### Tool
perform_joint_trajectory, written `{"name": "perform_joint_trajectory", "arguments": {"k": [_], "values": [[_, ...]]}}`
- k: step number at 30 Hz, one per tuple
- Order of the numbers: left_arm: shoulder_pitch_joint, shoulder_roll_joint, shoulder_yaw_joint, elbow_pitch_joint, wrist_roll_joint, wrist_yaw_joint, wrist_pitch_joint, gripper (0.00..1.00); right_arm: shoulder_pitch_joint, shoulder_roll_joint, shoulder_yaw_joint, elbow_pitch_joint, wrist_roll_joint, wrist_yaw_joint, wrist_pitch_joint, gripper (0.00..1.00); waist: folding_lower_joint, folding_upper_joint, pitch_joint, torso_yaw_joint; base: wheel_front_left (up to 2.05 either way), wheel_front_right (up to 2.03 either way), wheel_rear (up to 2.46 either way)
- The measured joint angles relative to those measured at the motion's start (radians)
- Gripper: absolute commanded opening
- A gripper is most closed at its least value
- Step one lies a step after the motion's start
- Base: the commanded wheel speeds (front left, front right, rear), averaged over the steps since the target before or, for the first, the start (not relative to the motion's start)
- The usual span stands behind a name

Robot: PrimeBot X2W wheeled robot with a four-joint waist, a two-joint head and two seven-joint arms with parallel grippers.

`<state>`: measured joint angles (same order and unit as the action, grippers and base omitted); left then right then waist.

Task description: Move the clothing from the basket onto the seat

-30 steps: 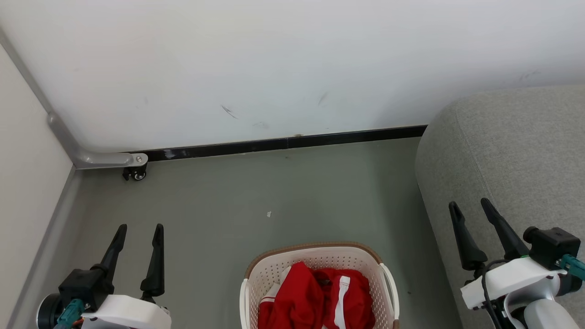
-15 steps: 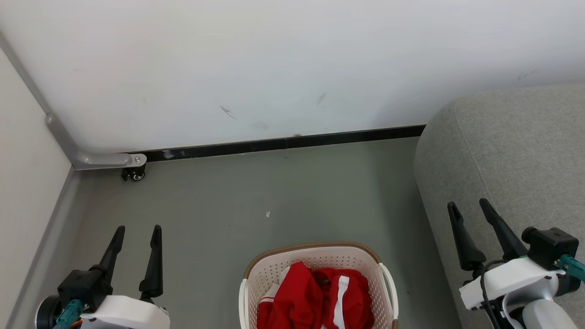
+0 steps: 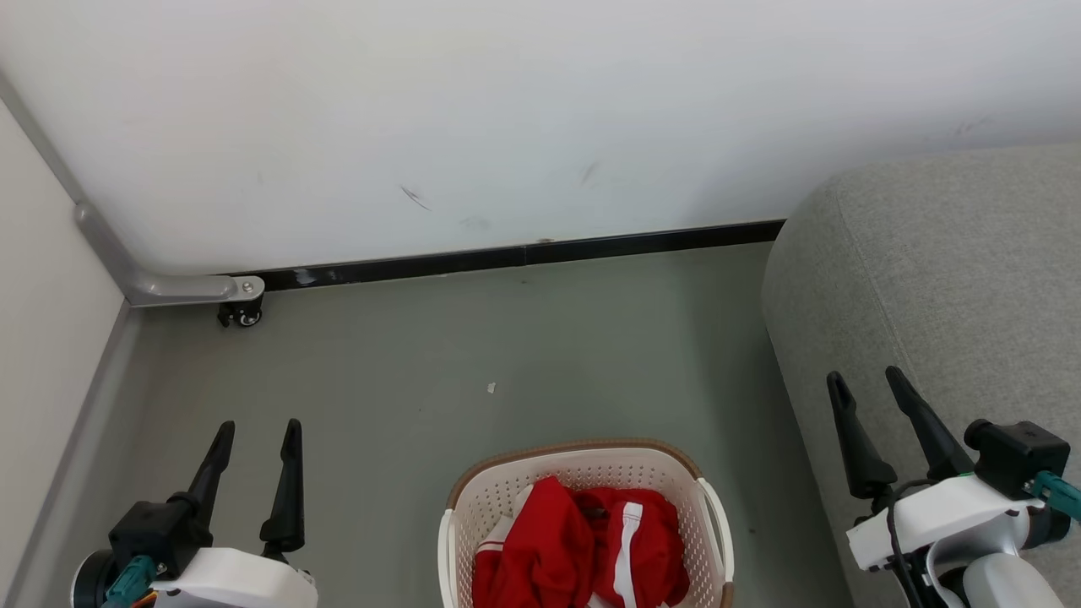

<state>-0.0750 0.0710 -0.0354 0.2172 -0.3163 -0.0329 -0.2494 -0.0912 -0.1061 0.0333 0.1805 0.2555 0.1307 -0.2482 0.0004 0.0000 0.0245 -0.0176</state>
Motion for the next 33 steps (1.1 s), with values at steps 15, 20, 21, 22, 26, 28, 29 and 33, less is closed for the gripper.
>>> {"name": "perform_joint_trajectory", "arguments": {"k": [15, 20, 21, 22, 26, 28, 29, 33], "values": [[-0.009, -0.002, 0.01, 0.0, 0.002, -0.007, 0.0, 1.0, -0.001, 0.008, -0.014, -0.012, 0.0, 0.0, 0.0, 1.0, -0.0001, 0.0, 0.055, -0.011, 0.0, 0.0, 0.0], [-0.035, -0.003, 0.011, -0.001, 0.004, -0.015, 0.0, 1.0, -0.032, 0.01, -0.017, -0.017, 0.0, 0.0, -0.001, 1.0, -0.0001, 0.0, 0.082, -0.018, 0.0, 0.0, 0.0], [-0.039, -0.003, 0.011, -0.001, 0.004, -0.015, 0.0, 1.0, -0.037, 0.011, -0.017, -0.017, 0.0, 0.0, -0.002, 1.0, -0.0001, 0.0, 0.087, -0.019, 0.0, 0.0, 0.0], [-0.041, -0.004, 0.01, -0.002, 0.004, -0.015, 0.0, 1.0, -0.04, 0.011, -0.017, -0.018, 0.0, 0.0, -0.002, 1.0, -0.0001, 0.0, 0.092, -0.02, 0.0, 0.0, 0.0], [-0.043, -0.005, 0.007, -0.002, 0.01, -0.021, 0.0, 1.0, -0.04, 0.012, -0.016, -0.017, 0.002, 0.0, -0.003, 1.0, -0.0001, 0.0, 0.111, -0.024, 0.0, 0.0, 0.0], [-0.045, -0.005, 0.006, -0.002, 0.011, -0.024, 0.0, 1.0, -0.04, 0.013, -0.015, -0.018, 0.002, 0.0, -0.003, 1.0, -0.0002, 0.0, 0.122, -0.026, 0.0, 0.0, 0.0], [-0.047, -0.005, 0.006, -0.001, 0.011, -0.024, 0.0, 1.0, -0.04, 0.014, -0.015, -0.018, 0.002, 0.0, -0.003, 1.0, -0.0001, 0.0, 0.127, -0.027, 0.0, 0.0, 0.0], [-0.065, -0.005, 0.0, -0.001, 0.013, -0.024, 0.0, 1.0, -0.041, 0.016, -0.014, -0.021, 0.002, 0.0, -0.003, 1.0, -0.0001, 0.0, 0.149, -0.031, 0.0, 0.0, 0.0]]}}
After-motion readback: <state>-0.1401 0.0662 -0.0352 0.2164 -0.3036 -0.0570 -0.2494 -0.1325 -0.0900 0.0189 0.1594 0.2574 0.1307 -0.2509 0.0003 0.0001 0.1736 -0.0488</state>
